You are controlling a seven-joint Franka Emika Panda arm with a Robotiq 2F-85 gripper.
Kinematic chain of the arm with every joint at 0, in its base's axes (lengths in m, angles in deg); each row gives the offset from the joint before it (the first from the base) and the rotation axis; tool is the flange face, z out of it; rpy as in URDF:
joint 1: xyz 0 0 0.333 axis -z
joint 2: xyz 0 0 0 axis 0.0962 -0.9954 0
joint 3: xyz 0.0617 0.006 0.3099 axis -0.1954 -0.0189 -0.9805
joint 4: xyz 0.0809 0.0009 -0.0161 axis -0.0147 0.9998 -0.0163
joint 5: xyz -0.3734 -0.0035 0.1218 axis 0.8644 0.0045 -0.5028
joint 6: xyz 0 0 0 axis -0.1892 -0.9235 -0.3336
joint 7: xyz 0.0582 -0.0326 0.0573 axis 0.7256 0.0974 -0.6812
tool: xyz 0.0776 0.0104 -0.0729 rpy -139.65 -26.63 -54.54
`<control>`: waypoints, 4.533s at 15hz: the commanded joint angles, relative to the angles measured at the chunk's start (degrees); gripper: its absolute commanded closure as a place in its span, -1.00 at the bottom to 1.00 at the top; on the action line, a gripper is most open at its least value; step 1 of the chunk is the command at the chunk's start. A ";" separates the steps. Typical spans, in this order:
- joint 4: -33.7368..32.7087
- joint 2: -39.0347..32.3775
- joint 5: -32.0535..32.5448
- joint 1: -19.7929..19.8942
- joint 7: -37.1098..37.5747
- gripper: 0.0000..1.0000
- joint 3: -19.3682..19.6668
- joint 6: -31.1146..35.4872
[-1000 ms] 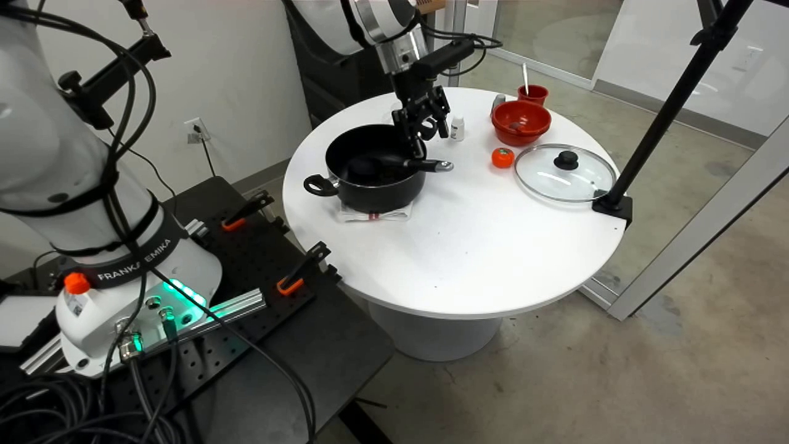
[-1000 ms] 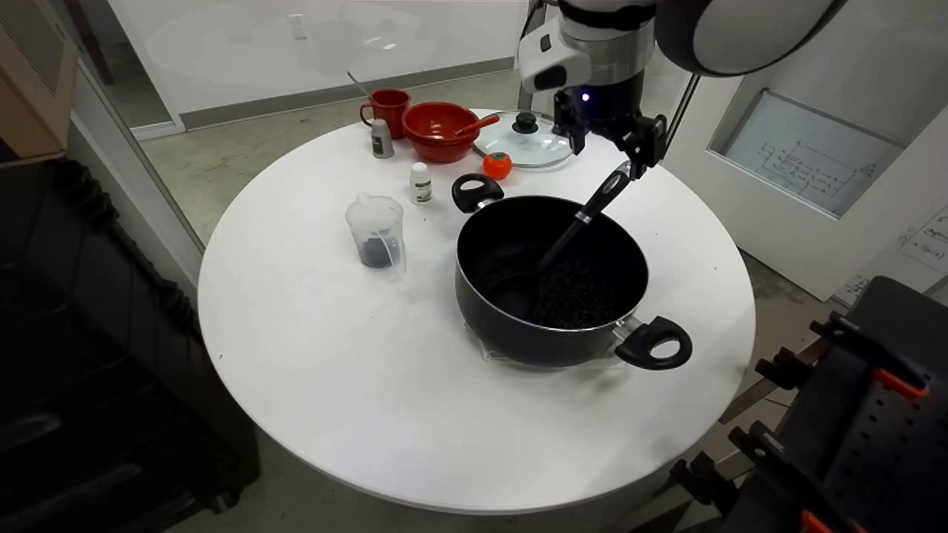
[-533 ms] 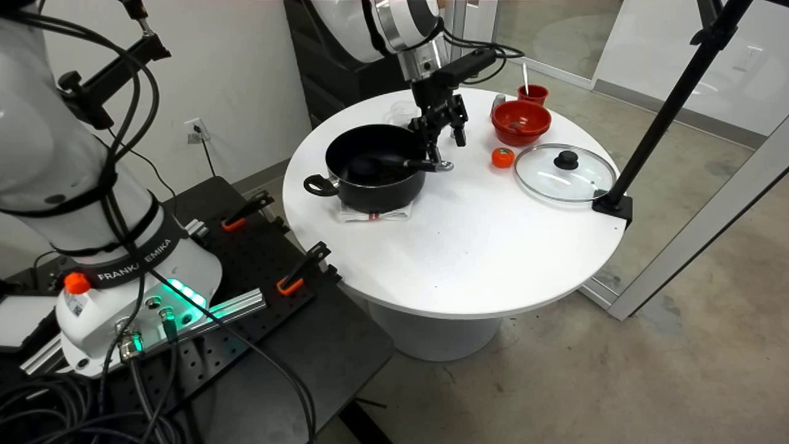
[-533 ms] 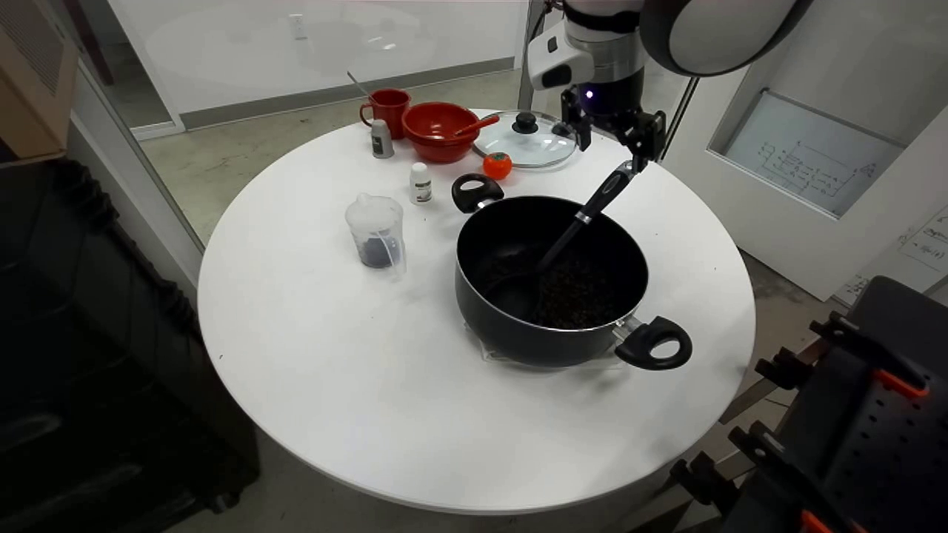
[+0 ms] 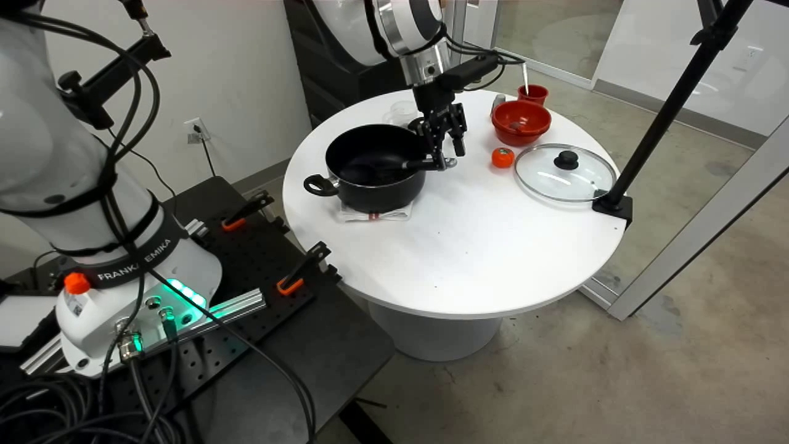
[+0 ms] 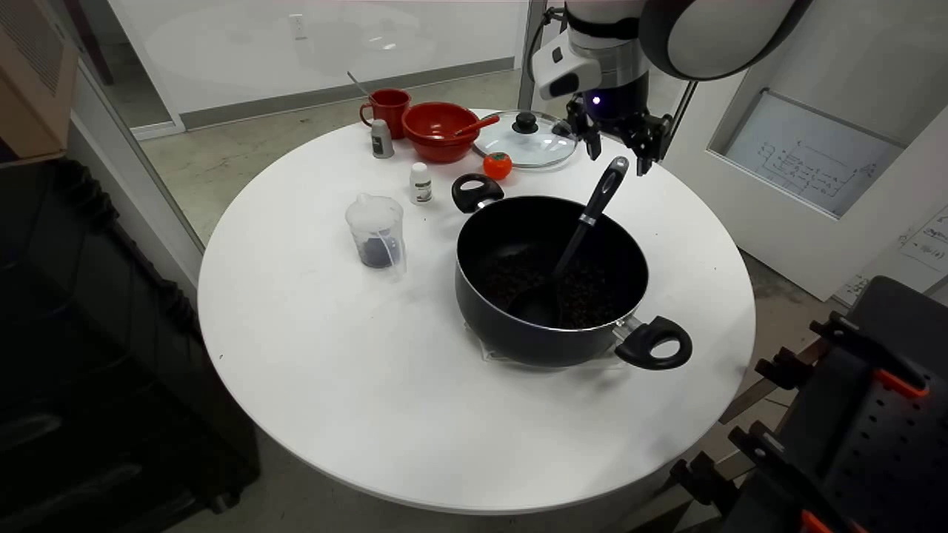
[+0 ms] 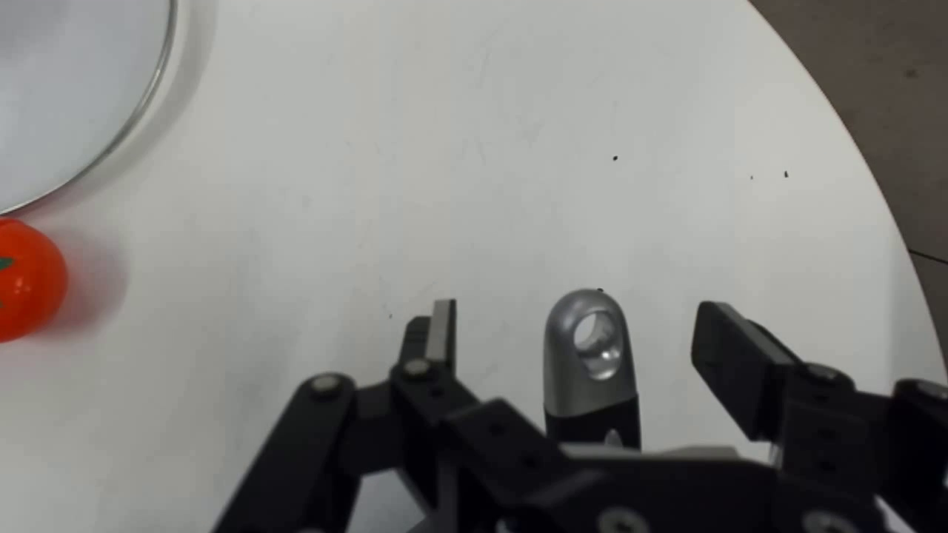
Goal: Use the dishing spoon to mix in the pot
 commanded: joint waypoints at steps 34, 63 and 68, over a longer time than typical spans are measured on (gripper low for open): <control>16.19 13.38 -5.28 2.29 -15.82 -1.00 0.78 11.26; 6.16 3.18 -6.48 0.49 -14.10 0.29 2.40 9.09; 6.69 4.58 -7.17 0.61 -13.74 0.84 2.24 9.26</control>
